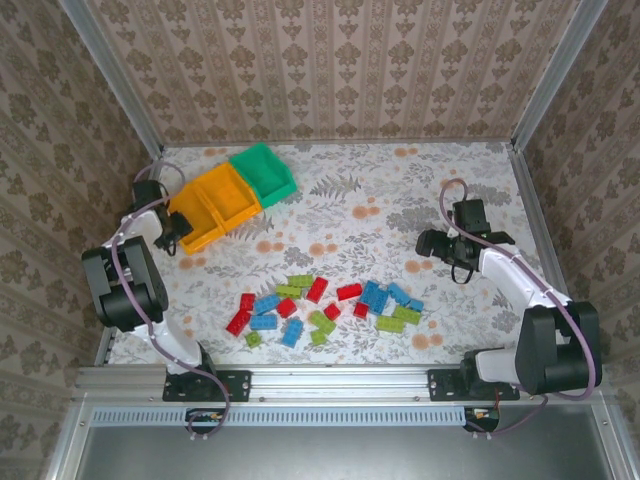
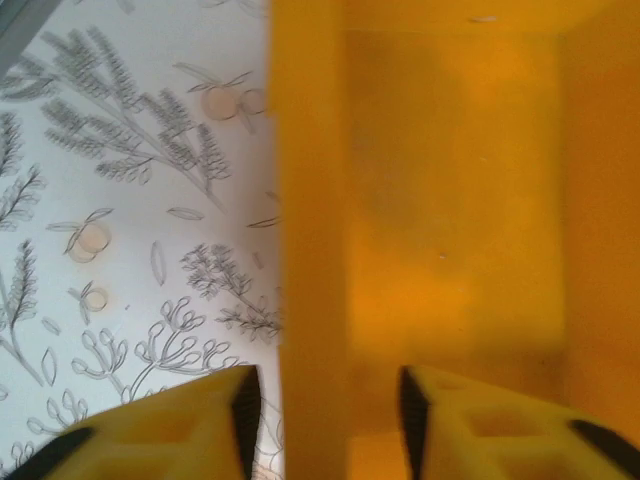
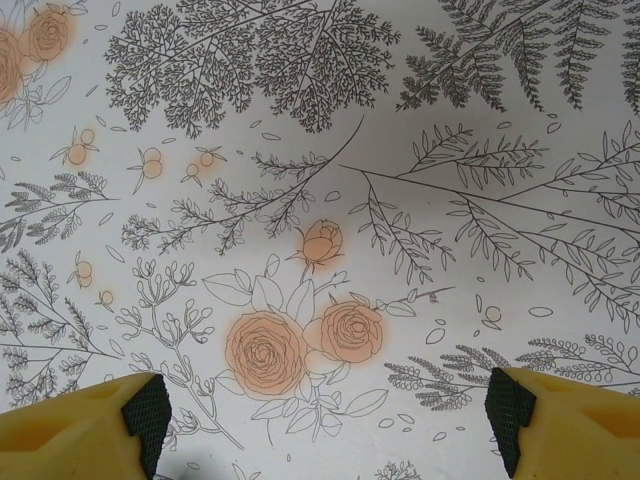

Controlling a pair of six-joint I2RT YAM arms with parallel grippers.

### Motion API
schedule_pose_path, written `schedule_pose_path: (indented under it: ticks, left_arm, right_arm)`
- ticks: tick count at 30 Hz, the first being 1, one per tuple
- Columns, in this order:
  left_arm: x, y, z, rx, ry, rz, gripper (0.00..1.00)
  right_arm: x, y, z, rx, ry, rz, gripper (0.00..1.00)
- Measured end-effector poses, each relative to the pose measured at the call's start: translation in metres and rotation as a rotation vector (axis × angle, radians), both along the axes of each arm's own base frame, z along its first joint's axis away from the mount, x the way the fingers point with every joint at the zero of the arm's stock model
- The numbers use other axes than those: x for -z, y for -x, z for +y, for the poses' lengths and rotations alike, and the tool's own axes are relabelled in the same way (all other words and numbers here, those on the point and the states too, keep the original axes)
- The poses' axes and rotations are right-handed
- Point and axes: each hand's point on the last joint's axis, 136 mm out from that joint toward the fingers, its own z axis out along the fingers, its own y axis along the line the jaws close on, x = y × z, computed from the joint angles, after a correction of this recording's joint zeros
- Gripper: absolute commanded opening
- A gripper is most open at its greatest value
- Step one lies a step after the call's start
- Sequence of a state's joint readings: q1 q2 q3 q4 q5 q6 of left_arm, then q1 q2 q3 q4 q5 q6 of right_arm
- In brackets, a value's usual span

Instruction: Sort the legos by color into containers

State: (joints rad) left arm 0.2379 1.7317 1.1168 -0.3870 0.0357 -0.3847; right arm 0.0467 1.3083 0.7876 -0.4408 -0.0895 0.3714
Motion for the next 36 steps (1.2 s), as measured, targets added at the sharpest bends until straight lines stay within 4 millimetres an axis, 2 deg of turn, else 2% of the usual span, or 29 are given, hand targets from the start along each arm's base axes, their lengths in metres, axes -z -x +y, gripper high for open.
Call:
schedule_pose_path:
  ticks: [1,4,9,12,17,23,26,31,36]
  left_arm:
    - [0.0,-0.001,-0.003,0.015,-0.008,0.001,0.29]
    - [0.0,-0.004,-0.017,0.07,-0.016,-0.001,0.23]
    - [-0.002,-0.012,-0.048,0.16,-0.03,-0.016,0.2]
    - [-0.003,-0.016,-0.073,0.228,-0.034,-0.023,0.2]
    - [-0.002,-0.018,-0.127,0.38,-0.036,-0.034,0.2]
    - [-0.003,-0.024,-0.173,0.469,-0.024,-0.058,0.2]
    - [-0.003,-0.022,-0.194,0.501,-0.014,-0.062,0.2]
    - [-0.004,-0.018,-0.242,0.587,0.003,-0.072,0.21]
    - [-0.003,-0.01,-0.276,0.639,0.024,-0.073,0.23]
  right_arm:
    - [0.0,0.001,0.0,0.0,0.0,0.003,0.86]
    - [0.002,0.003,0.0,0.0,0.0,0.012,0.86]
    - [0.004,0.005,0.001,0.001,-0.002,0.023,0.86]
    - [0.005,0.006,0.001,0.006,-0.005,0.026,0.86]
    - [0.005,0.008,0.001,0.017,-0.011,0.031,0.86]
    - [0.006,0.012,0.001,0.018,-0.012,0.032,0.86]
    - [0.006,0.015,0.001,0.016,-0.012,0.034,0.86]
    - [0.004,0.015,0.002,0.02,-0.015,0.032,0.86]
    - [0.005,0.018,0.003,0.037,-0.028,0.044,0.86]
